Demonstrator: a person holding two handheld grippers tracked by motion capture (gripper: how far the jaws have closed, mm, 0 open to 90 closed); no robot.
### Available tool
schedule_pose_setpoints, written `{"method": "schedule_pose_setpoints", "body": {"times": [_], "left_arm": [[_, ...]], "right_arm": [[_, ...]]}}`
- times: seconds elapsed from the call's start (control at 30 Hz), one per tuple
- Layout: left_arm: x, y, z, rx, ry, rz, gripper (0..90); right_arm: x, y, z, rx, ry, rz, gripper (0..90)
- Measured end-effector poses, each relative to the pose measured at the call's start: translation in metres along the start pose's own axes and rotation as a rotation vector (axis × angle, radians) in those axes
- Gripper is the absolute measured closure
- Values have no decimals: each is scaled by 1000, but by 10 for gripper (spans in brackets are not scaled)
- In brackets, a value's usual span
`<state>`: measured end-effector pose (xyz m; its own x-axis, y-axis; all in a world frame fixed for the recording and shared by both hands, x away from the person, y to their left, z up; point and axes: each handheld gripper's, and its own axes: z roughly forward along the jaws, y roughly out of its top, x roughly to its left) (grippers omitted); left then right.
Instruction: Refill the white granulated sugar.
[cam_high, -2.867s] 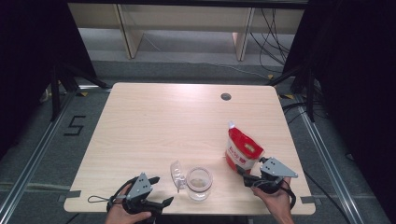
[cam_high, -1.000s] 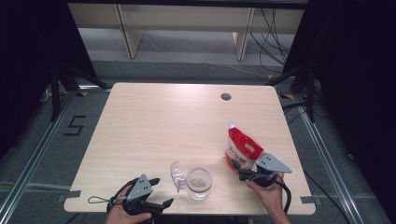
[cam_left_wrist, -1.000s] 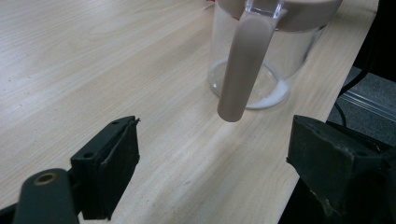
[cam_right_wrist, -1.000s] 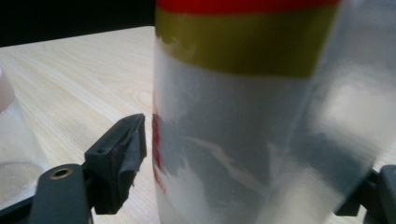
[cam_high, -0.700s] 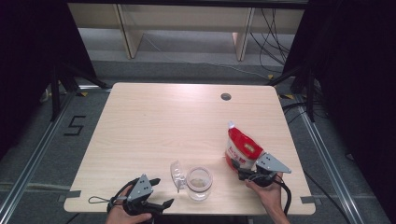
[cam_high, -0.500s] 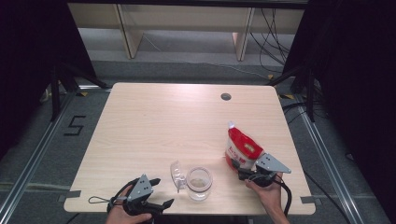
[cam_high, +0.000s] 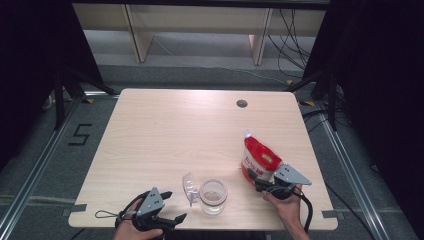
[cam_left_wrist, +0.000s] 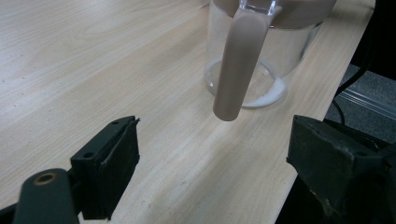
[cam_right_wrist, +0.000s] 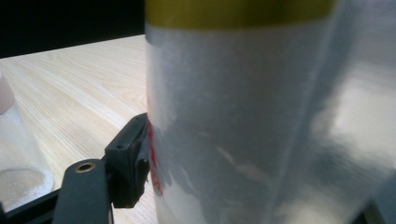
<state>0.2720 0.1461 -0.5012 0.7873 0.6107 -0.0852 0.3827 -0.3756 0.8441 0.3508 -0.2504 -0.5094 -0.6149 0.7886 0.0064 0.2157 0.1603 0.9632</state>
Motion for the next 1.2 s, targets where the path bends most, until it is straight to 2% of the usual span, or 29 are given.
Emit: {"method": "schedule_pose_setpoints", "body": {"times": [0.03,0.1,0.13,0.23,0.27,0.33,0.37,0.4,0.43,0.47,0.5,0.53,0.57,0.6,0.67,0.7,0.73,0.77,0.8,0.83,0.87,0.9,1.03,1.07,1.13,1.17,1.2], "left_arm": [[0,0,0,0,0,0,161],[0,0,1,-2,4,-1,161],[1,0,1,10,8,11,161],[1,0,1,10,8,11,161],[1,0,0,15,9,11,161],[1,0,0,15,8,12,161],[1,0,0,15,7,13,161],[0,0,0,0,-2,0,161],[0,0,0,1,-1,-5,161],[0,0,0,1,-2,-5,161],[0,0,0,0,-1,2,161],[-1,0,0,0,-2,-4,161],[0,0,0,8,6,9,161],[-1,0,1,-8,-7,-11,161],[-1,0,1,-1,-7,-7,161],[1,1,-1,22,2,16,161],[1,1,-1,22,2,16,161],[1,0,0,20,2,13,161],[1,0,0,20,2,13,161],[-1,0,0,0,1,-1,161],[1,0,0,15,6,16,161],[0,0,0,3,0,3,161],[-1,0,0,-1,-2,-2,161],[1,1,-1,1,1,18,161],[2,1,-2,2,0,28,161],[2,0,-1,-6,1,28,161],[2,0,-1,-9,0,23,161]], "right_arm": [[1,0,1,-15,2,6,320],[1,-1,1,-15,3,3,327],[1,0,0,-8,2,7,333],[-1,-1,2,-19,12,-15,337],[0,-2,3,-22,13,20,346],[-1,-2,3,-21,16,21,348],[-2,-2,5,-30,18,5,365],[-2,-2,5,-30,18,5,365],[-2,-2,5,-30,58,23,378],[-2,-2,5,-26,27,19,386],[-3,-3,6,-34,47,19,396],[-4,-3,6,-29,45,9,398],[-7,-3,7,-32,43,-27,405],[-3,-3,7,-35,46,14,409],[-5,-3,8,-41,47,-5,413],[-5,-3,7,-29,51,-5,415],[-5,-3,7,-29,51,-5,415],[-4,-3,7,-36,55,25,420],[-4,-3,7,-36,55,25,420],[-4,-3,8,-52,44,17,428],[-4,-3,8,-60,37,21,431],[-3,-2,7,-39,39,30,434],[-4,-1,7,-38,40,34,443],[-4,0,5,-21,44,35,446],[-6,1,4,-21,40,29,447],[-8,1,4,-22,54,25,450],[-8,1,2,-30,74,50,452]]}}
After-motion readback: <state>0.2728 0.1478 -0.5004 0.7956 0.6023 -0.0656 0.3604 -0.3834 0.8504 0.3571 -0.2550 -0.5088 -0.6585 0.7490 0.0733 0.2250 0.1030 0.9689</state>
